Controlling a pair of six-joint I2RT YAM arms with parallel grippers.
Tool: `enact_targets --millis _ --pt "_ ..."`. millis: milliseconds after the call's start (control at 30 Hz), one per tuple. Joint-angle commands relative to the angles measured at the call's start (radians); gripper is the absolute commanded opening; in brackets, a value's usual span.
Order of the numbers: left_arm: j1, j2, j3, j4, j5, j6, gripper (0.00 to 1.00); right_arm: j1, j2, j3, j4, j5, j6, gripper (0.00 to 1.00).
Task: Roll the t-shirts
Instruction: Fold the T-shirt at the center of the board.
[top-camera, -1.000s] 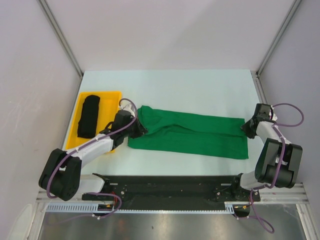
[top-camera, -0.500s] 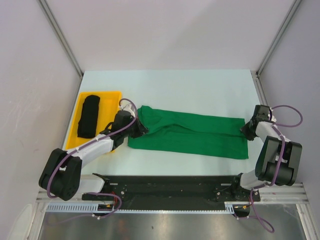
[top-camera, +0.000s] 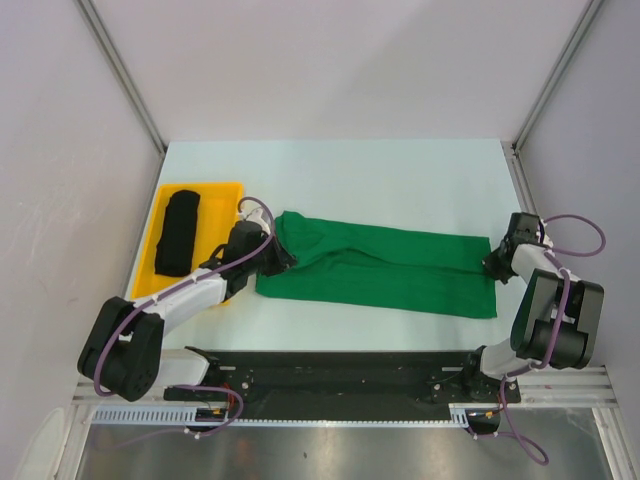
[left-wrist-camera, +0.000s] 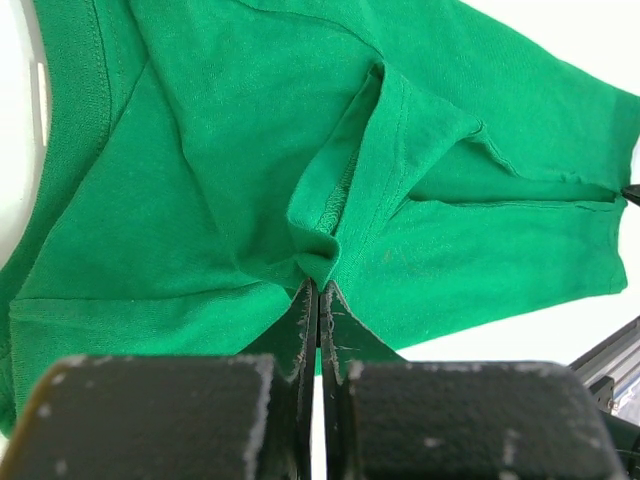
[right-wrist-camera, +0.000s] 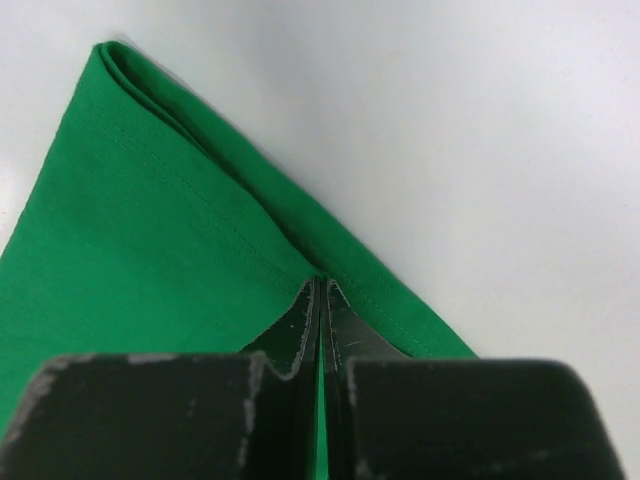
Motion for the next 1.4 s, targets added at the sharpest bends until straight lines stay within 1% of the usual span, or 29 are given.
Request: enact_targets --millis 0,267,367,800,833,967,1000,1067,1100,1133,1167,1200,1267,1333,1367 --pt "-0.005 -0.035 0.039 -0.007 -0.01 -0.007 0.0 -0.016 -0.048 0.024 0.001 0.02 -0.013 0.0" --pt "-0.005 -0.119 0.051 -0.081 -0.071 -0.003 0.0 -0.028 -0.061 0.055 -0.013 0.009 -0.019 0.0" --pt "-0.005 -0.125 0.046 -0.092 -0.068 0.001 0.0 -0.031 -0.058 0.06 -0.017 0.003 -0.027 0.0" --pt "-0.005 -0.111 -0.064 -0.047 -0.04 -0.022 0.0 -0.045 -0.036 0.061 -0.03 0.012 -0.039 0.0" --pt "-0.005 -0.098 -0.079 -0.012 -0.028 -0.028 0.0 -0.043 -0.035 0.061 -0.03 0.012 -0.042 0.0" --pt "-0.005 -0.063 -0.105 0.022 -0.011 -0.034 0.0 -0.045 -0.035 0.061 -0.025 0.02 -0.051 0.0" --pt "-0.007 -0.055 -0.11 0.031 -0.004 -0.033 0.0 -0.043 -0.033 0.061 -0.022 0.016 -0.059 0.04" --pt "-0.008 -0.009 -0.109 0.043 0.025 -0.026 0.0 -0.043 -0.038 0.063 -0.02 0.004 -0.062 0.1" --pt "-0.008 0.003 -0.107 0.048 0.036 -0.023 0.0 -0.042 -0.051 0.063 -0.021 0.0 -0.064 0.19" --pt "-0.01 0.013 -0.107 0.057 0.044 -0.02 0.0 -0.036 -0.062 0.063 -0.019 -0.005 -0.07 0.24" --pt "-0.013 0.019 -0.107 0.062 0.061 -0.017 0.06 -0.028 -0.076 0.064 -0.016 -0.011 -0.073 0.34" --pt "-0.013 0.013 -0.104 0.053 0.062 -0.014 0.09 -0.014 -0.112 0.063 -0.014 -0.017 -0.077 0.38" --pt "-0.014 -0.005 -0.083 0.024 0.059 0.01 0.11 0.013 -0.157 0.063 0.008 -0.042 -0.09 0.43" --pt "-0.014 -0.047 -0.049 -0.035 0.05 0.047 0.17 0.082 -0.202 0.074 0.032 -0.088 -0.09 0.46" --pt "-0.014 -0.068 -0.038 -0.077 0.043 0.058 0.23 0.111 -0.211 0.078 0.073 -0.108 -0.094 0.48"
